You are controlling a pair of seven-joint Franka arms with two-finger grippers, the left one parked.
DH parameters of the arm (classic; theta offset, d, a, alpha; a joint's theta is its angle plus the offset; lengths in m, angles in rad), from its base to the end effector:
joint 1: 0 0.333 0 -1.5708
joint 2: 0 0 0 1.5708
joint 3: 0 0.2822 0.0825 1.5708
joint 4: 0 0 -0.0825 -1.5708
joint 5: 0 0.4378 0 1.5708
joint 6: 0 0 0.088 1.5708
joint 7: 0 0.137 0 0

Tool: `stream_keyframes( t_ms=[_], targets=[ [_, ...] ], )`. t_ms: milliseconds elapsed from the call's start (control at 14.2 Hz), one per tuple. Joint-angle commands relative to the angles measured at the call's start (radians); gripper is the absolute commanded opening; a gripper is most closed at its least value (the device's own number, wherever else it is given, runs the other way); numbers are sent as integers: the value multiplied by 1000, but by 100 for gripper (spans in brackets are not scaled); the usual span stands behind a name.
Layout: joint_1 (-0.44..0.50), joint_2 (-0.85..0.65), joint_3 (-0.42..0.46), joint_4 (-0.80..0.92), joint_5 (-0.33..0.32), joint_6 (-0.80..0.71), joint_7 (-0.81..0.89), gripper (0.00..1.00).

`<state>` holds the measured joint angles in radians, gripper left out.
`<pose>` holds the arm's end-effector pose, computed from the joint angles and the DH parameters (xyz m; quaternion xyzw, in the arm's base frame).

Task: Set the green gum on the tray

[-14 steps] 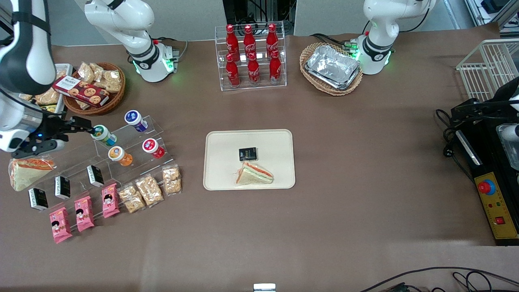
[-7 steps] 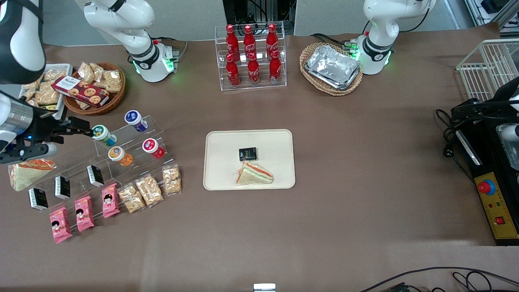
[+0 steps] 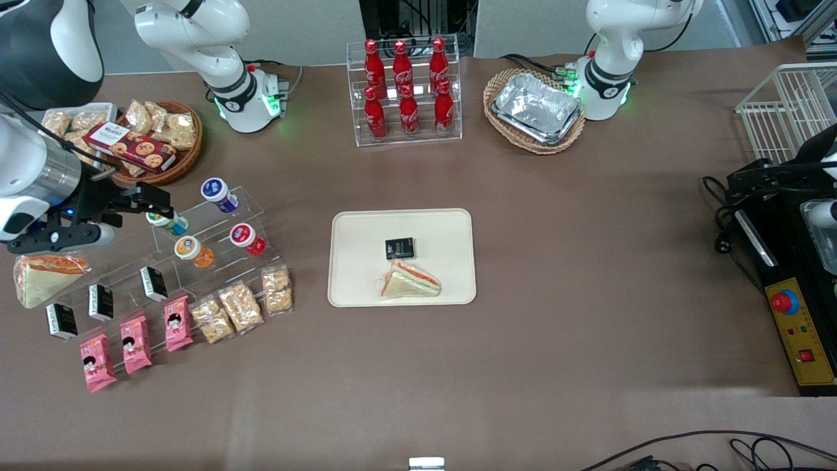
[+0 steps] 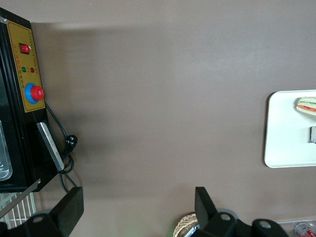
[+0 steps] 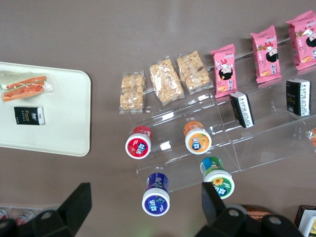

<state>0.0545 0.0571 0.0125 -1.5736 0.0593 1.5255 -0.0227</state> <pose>0.6116 0.0493 0.5209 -0.9972 -0.0445 0.0532 0.0288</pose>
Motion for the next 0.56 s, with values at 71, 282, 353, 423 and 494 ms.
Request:
stream_keyframes(
  t_ms=[71,282,353,423,494],
  targets=[
    [-10,24,-8,52,11,-37,10,99],
    [-10,23,-8,53,8,-47,9,99],
    [-10,23,-11,56,8,-50,9,99],
    [-10,23,-12,76,8,-53,9,99],
    [-12,23,-12,79,8,-59,9,100]
  ],
)
